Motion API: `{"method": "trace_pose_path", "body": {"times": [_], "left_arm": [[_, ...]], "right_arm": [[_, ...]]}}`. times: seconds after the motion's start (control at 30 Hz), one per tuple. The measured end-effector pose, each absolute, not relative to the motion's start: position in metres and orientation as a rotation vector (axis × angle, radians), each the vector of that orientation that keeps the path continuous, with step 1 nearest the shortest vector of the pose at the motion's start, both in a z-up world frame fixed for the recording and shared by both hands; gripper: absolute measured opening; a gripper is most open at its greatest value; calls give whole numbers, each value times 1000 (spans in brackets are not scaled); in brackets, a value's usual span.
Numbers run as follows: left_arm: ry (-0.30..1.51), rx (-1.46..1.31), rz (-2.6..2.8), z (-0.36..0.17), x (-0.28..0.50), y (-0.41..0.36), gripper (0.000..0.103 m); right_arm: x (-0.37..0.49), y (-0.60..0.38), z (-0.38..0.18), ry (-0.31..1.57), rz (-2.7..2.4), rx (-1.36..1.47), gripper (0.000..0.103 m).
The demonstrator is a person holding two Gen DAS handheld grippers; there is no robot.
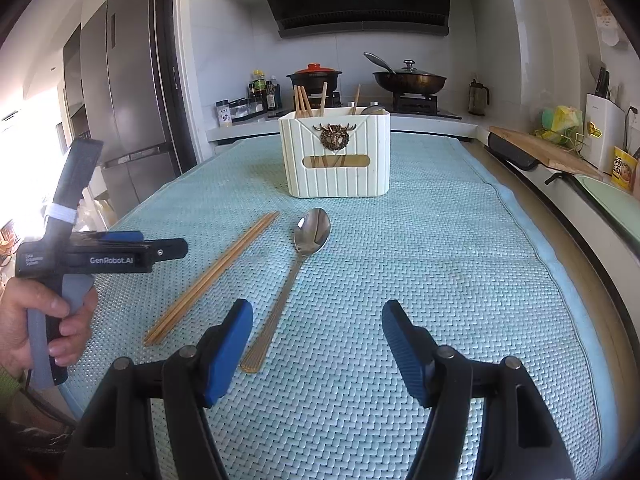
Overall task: Organize utensils
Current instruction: 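Withdraw both grippers back above the remaining chopsticks and spoon, then lower the left gripper toward a chopstick while the right gripper approaches the steel spoon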
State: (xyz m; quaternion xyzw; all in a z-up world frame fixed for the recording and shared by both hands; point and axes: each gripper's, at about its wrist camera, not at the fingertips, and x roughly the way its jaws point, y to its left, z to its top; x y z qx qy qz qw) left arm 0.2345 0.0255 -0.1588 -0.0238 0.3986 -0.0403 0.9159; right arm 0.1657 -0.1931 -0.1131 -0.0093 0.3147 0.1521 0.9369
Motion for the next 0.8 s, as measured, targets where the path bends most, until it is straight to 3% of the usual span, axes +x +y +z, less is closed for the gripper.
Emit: {"method": "trace_pose_path", "body": {"times": [0.8], "left_arm": [[949, 27, -53, -190, 301, 20, 99]], "right_arm": [[169, -192, -119, 681, 323, -16, 69]]}}
